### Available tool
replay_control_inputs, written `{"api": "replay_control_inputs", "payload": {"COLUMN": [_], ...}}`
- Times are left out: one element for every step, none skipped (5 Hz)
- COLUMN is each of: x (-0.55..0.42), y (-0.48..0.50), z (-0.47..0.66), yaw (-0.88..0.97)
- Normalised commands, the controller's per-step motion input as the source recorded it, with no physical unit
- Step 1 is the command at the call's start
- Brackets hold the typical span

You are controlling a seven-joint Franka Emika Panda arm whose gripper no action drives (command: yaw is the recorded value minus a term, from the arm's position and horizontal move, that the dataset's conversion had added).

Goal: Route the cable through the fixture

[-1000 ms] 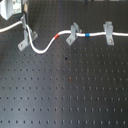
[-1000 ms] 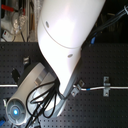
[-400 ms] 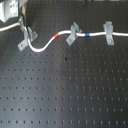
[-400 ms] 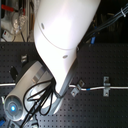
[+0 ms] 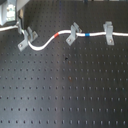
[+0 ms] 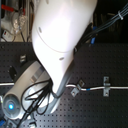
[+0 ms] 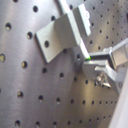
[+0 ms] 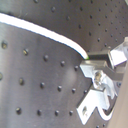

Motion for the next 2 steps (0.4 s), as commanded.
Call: {"api": "replay_control_inputs", "payload": {"x": [-0.25,-0.036], "y": [0.547,0.027], "z": [0.06,0.0], "yaw": [0.06,-0.06]}}
